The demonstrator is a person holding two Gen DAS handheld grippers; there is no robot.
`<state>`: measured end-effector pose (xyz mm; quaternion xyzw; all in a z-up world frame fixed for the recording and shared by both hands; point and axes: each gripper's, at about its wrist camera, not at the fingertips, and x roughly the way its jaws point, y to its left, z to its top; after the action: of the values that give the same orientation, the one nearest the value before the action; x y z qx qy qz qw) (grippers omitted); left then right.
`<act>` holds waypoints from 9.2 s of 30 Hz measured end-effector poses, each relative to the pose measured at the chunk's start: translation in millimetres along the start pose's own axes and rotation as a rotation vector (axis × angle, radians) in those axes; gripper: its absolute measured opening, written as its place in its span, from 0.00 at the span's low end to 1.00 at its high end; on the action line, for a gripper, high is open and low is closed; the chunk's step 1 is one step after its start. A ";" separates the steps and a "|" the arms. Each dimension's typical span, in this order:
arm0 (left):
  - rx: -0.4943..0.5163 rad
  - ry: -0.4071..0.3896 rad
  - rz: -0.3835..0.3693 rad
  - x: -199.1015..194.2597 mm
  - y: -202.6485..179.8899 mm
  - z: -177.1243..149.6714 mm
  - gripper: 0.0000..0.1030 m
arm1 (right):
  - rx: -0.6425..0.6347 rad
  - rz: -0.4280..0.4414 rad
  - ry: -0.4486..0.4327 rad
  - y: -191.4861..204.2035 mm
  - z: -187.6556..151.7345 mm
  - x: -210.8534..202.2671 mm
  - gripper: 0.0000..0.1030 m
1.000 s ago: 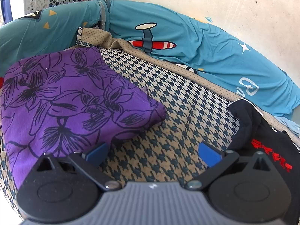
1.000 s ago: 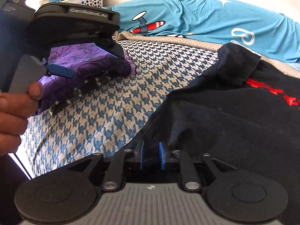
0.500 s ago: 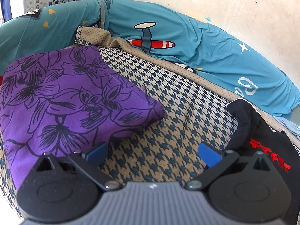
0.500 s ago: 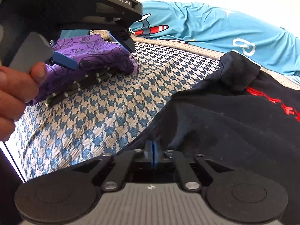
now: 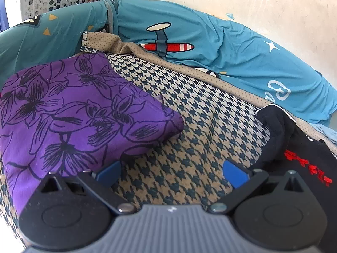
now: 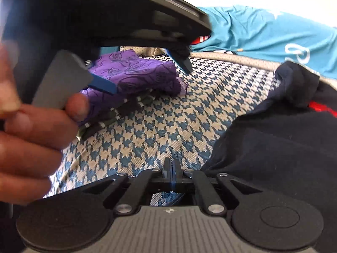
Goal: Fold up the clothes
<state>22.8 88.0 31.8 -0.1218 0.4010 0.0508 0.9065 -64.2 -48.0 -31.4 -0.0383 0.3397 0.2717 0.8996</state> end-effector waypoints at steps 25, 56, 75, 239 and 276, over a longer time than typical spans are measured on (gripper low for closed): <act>0.090 0.040 -0.004 5.2 -9.6 -15.6 1.00 | -0.188 -0.095 0.058 3.1 -75.4 -99.2 0.26; 0.297 0.103 0.079 34.9 -46.9 -43.4 1.00 | -0.272 -0.123 0.098 10.1 -93.9 -126.7 0.07; 0.255 0.075 0.189 34.0 -38.8 -42.6 1.00 | -0.032 -0.424 0.119 -52.5 -137.2 -198.4 0.16; 0.469 0.060 -0.070 60.5 -196.6 -41.4 1.00 | 0.920 -0.615 -0.203 -418.9 -67.1 -207.7 0.47; 0.331 0.126 -0.051 104.4 -188.3 -30.2 1.00 | 0.647 -0.857 -0.201 -414.8 -23.5 -139.9 0.04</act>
<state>107.3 -102.2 -31.0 0.0161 0.4568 -0.0469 0.8882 48.5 -471.1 -9.1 0.1316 0.2724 -0.2355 0.9236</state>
